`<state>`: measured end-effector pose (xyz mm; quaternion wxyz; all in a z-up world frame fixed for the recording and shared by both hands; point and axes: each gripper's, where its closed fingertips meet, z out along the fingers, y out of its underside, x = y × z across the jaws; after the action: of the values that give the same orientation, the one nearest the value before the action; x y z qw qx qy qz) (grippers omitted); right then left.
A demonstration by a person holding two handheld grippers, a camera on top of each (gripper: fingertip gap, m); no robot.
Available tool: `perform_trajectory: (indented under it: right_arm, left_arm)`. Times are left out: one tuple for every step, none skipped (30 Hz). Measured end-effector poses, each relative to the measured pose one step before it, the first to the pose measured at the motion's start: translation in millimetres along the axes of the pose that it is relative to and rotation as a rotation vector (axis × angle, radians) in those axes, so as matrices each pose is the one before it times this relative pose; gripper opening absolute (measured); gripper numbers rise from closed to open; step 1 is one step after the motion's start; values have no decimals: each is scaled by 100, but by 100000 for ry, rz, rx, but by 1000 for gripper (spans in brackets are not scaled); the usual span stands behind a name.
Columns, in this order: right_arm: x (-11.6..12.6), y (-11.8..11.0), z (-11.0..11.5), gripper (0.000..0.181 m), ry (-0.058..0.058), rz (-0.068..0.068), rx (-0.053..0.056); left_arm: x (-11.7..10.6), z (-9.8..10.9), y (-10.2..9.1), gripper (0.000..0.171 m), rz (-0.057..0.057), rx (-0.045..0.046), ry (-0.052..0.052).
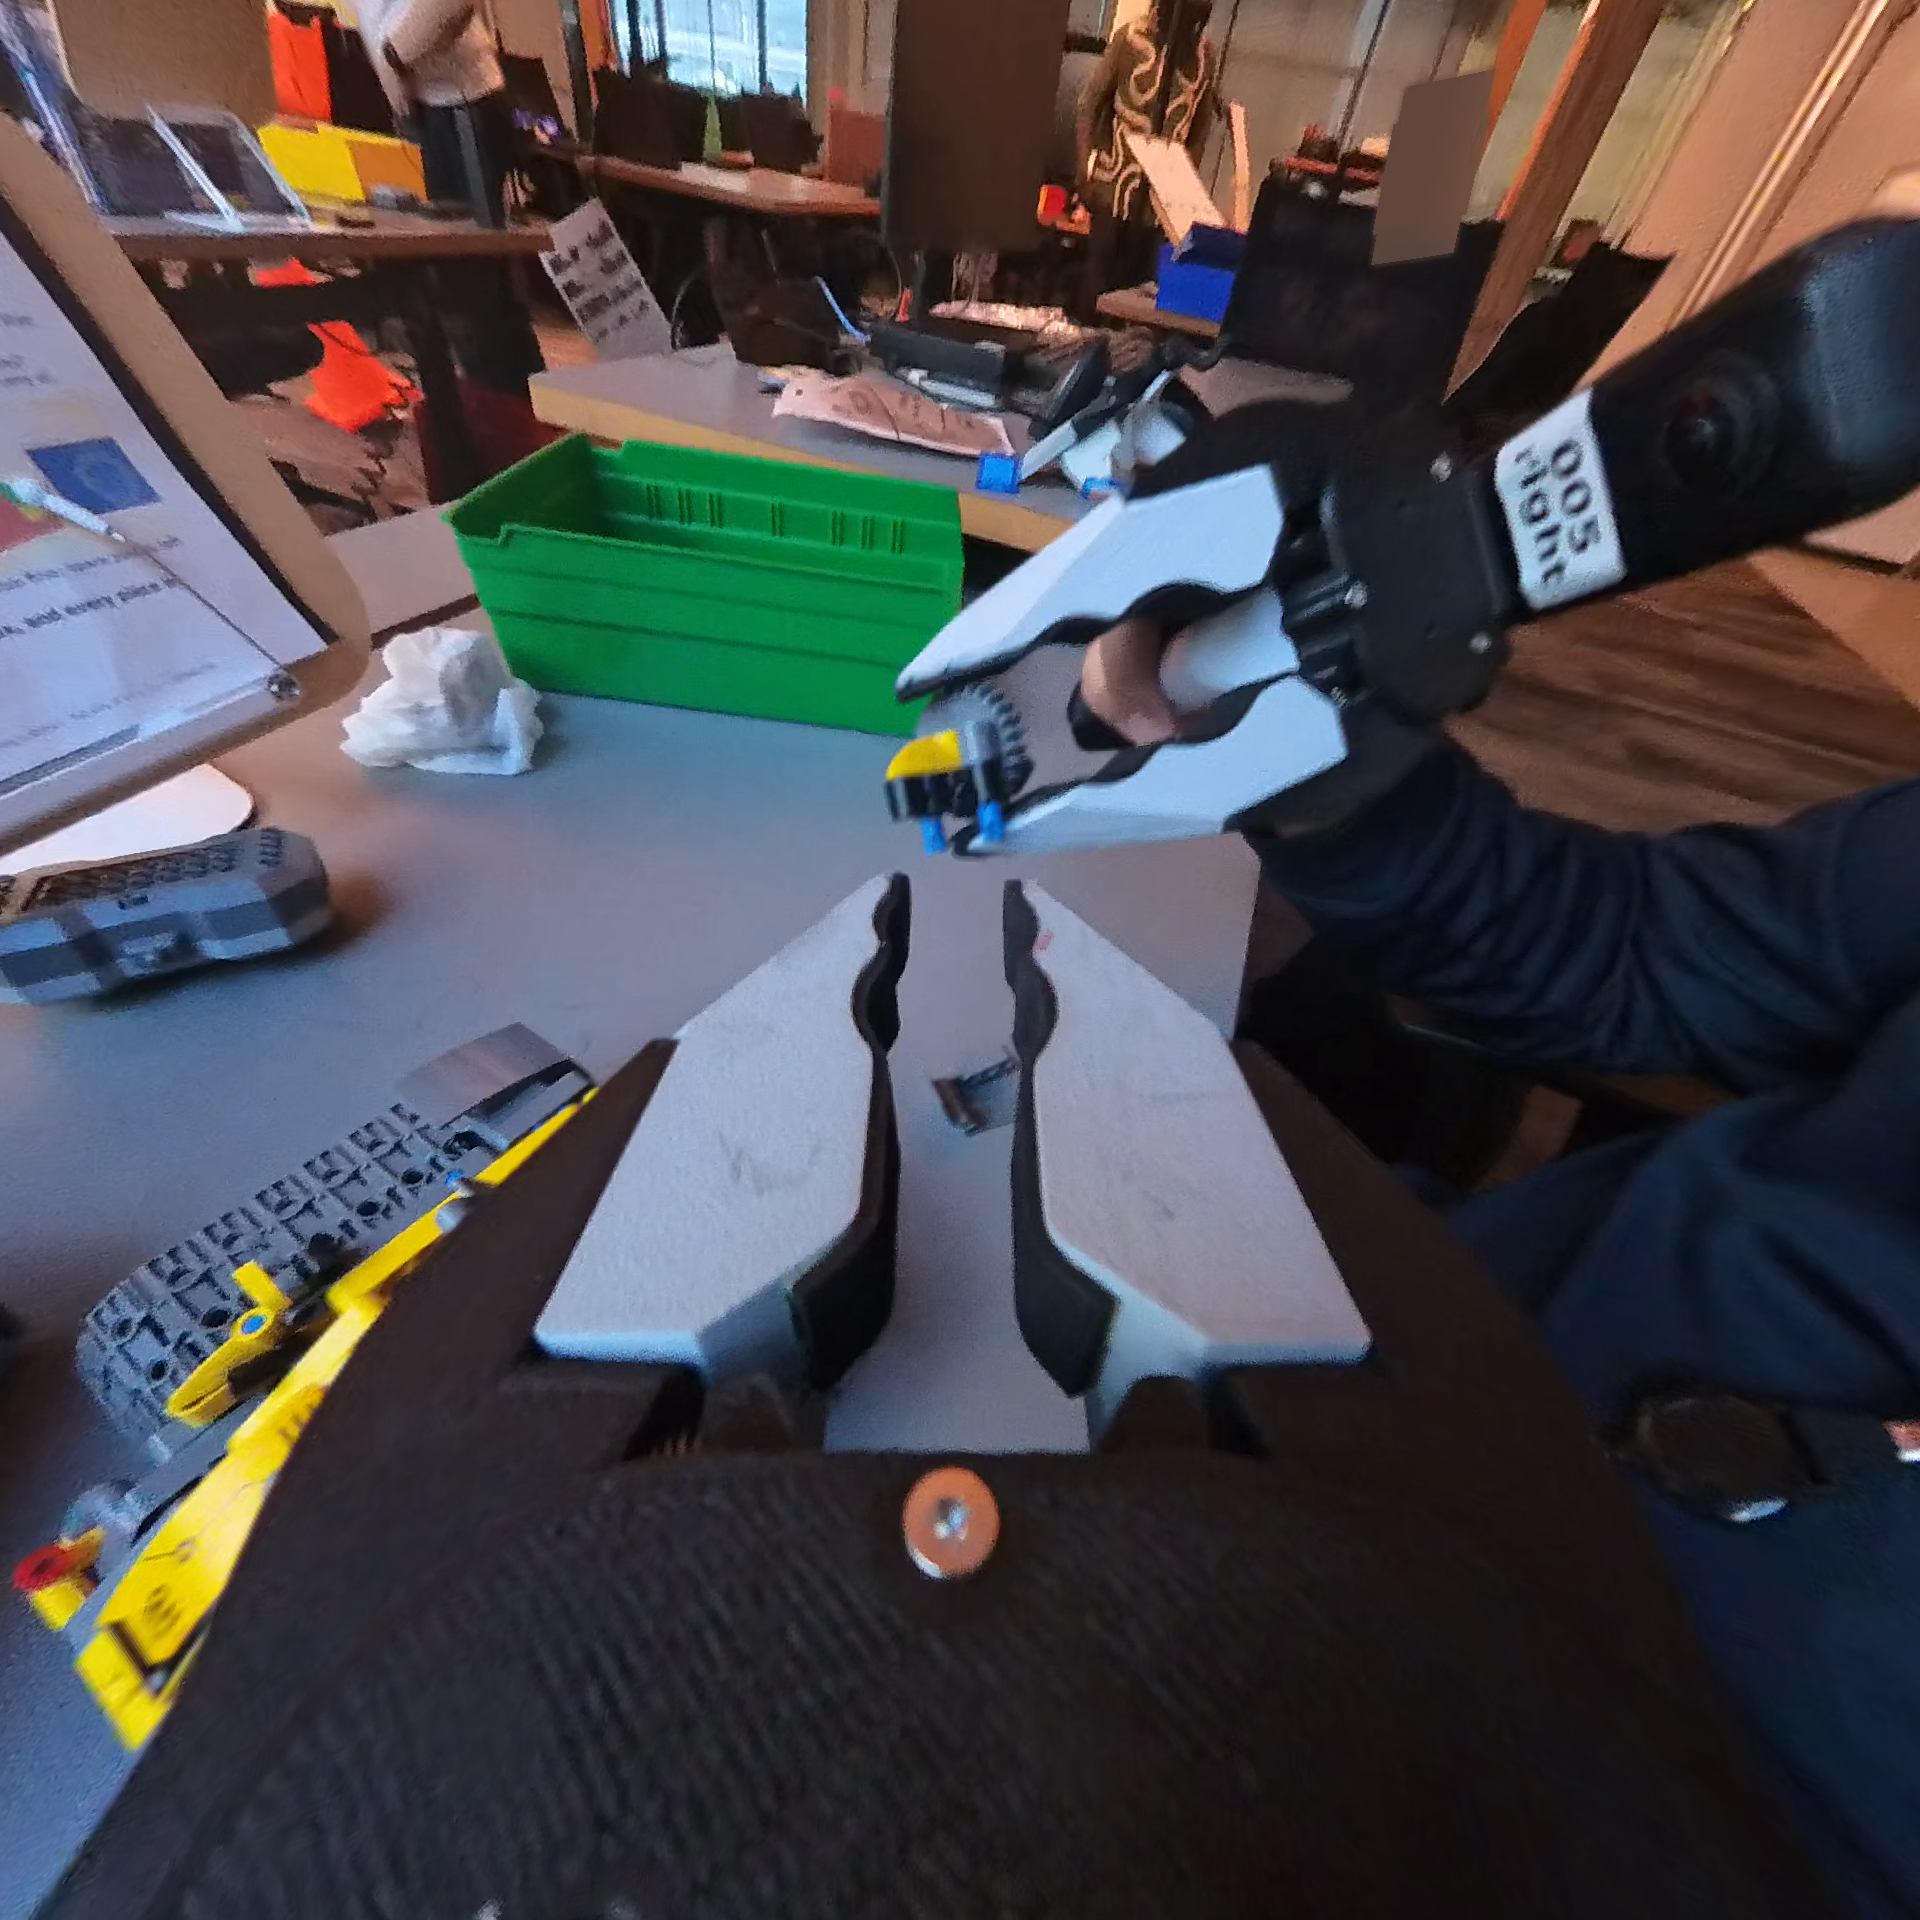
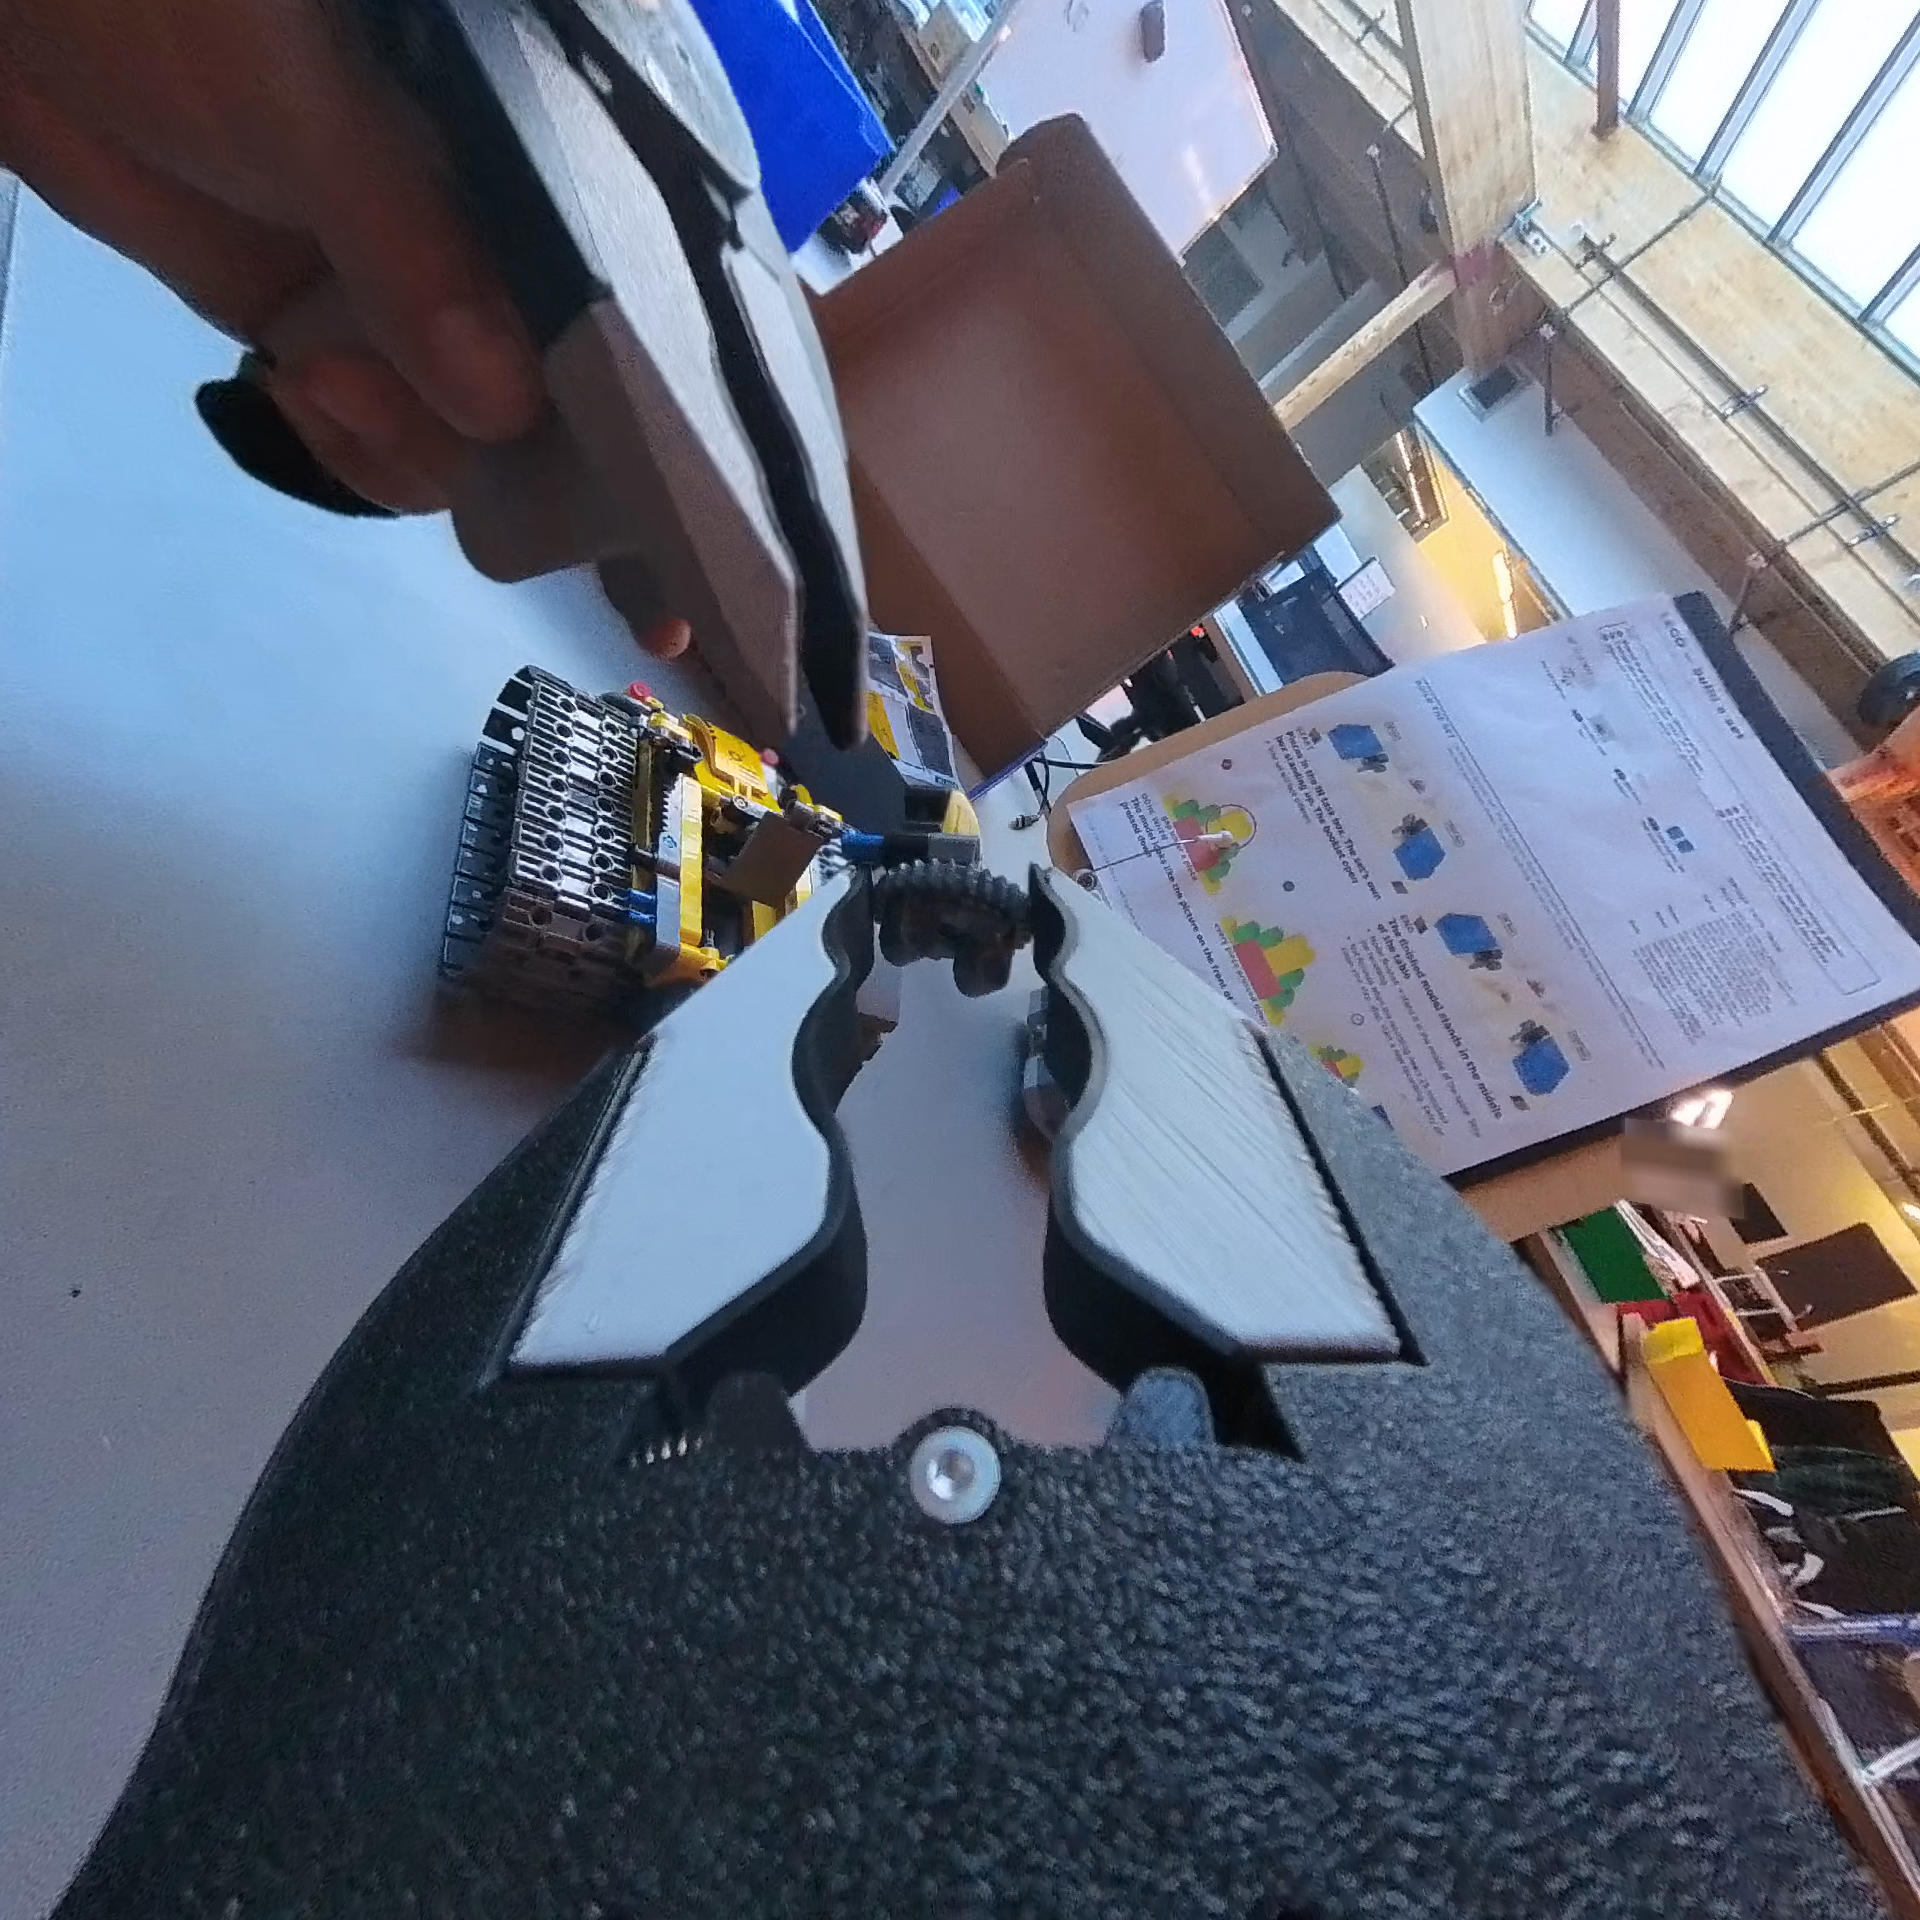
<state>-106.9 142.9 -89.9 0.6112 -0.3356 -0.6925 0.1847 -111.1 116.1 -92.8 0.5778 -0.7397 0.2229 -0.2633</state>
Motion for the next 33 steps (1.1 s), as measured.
perform_trajectory:
  right_arm:
    - [-303,23,191,28,-118,-1628,-895]
    - [-254,-11,183,28,433,-2012,-823]
    - [-170,-55,133,28,903,-2051,-691]
    - [-136,-77,103,28,705,-1496,-581]
    - [-107,-152,60,28,599,-900,-79]
    - [-39,-241,10,28,829,-802,665]
    - [-68,-284,-25,28,684,-1001,1123]
    - [-92,-191,-2,28,413,-1144,705]
    - [-55,0,32,28,563,-1349,-412]
    - [4,130,79,28,846,-1247,-1037]
    - [1,98,78,28,583,-573,-672]
    - [-37,50,40,28,110,77,-327]
    - [-39,-17,27,28,-87,294,8]
    - [19,-54,21,28,460,-50,-48]
    - [66,31,55,28,983,-1016,-800]
    - [26,64,55,28,1014,-1528,-1052]
    - [37,71,53,28,873,-1027,-900]
    - [34,82,48,28,521,-267,-614]
    - [36,42,16,28,183,347,-72]
    - [53,-9,7,28,-1,988,420]
    - [48,-25,-8,28,-382,1587,489]
    - [-2,4,21,28,-680,1771,204]
    - [-21,26,37,28,-392,1080,-145]
    - [-58,54,57,28,2,-273,-455]
    - [-116,90,57,28,75,-1243,-786]
    - [-91,76,52,28,321,-1291,-707]
    - [-35,27,43,28,366,-736,-395]
    - [-7,17,-3,28,-3,-109,-159]
    - [27,-7,-29,28,-275,511,197]
    - [57,-44,-60,28,-344,1085,652]
    - [60,-74,-70,28,-425,1319,832]
    - [53,-69,-62,28,-424,1215,708]
    - [49,-71,-32,28,-157,784,531]
  left_arm:
    - [313,149,-102,16,-1720,973,1793]
    - [240,209,70,17,-2526,255,2156]
    - [110,192,147,18,-2556,-85,1821]
    - [55,137,166,18,-2204,-198,1567]
    - [-49,101,133,18,-1794,-103,781]
    - [-100,68,104,18,-968,16,152]
    - [-74,67,84,18,-279,-70,-201]
    - [-83,87,150,18,185,-633,-526]
    - [-22,92,101,18,495,-329,-266]
    - [-29,53,31,18,95,-15,-365]
    - [26,38,31,14,607,-13,78]
    - [-102,-18,-5,12,1073,170,-889]
    - [-296,-84,-19,4,1794,99,-2208]
    - [-25,-44,-59,2,2128,422,-755]
    - [-96,27,-28,2,933,86,-1330]
    - [-114,36,28,2,1360,-100,-1467]
    - [-95,38,5,2,1992,140,-1564]
    - [-74,54,-1,2,1706,102,-1427]
    - [-49,22,-20,2,1257,-44,-940]
    - [-8,-4,-74,2,1105,232,-602]
    - [21,-23,-76,2,834,90,-389]
    - [-6,-23,-29,2,904,-291,-567]
    - [-42,-8,-6,2,861,-571,-1081]
    - [-50,11,79,2,1574,-1182,-1497]
    - [-57,38,176,2,2425,-1813,-1696]
    - [-60,29,147,2,2562,-1494,-1720]
    - [-43,11,46,2,2174,-630,-1500]
    - [-9,20,16,2,1706,-178,-949]
    - [33,3,-38,2,1087,324,-275]
    - [48,-17,-106,2,330,803,249]
    - [80,-37,-122,2,194,891,548]
    - [55,-38,-118,2,565,760,437]
    - [32,-48,-83,2,1303,437,14]
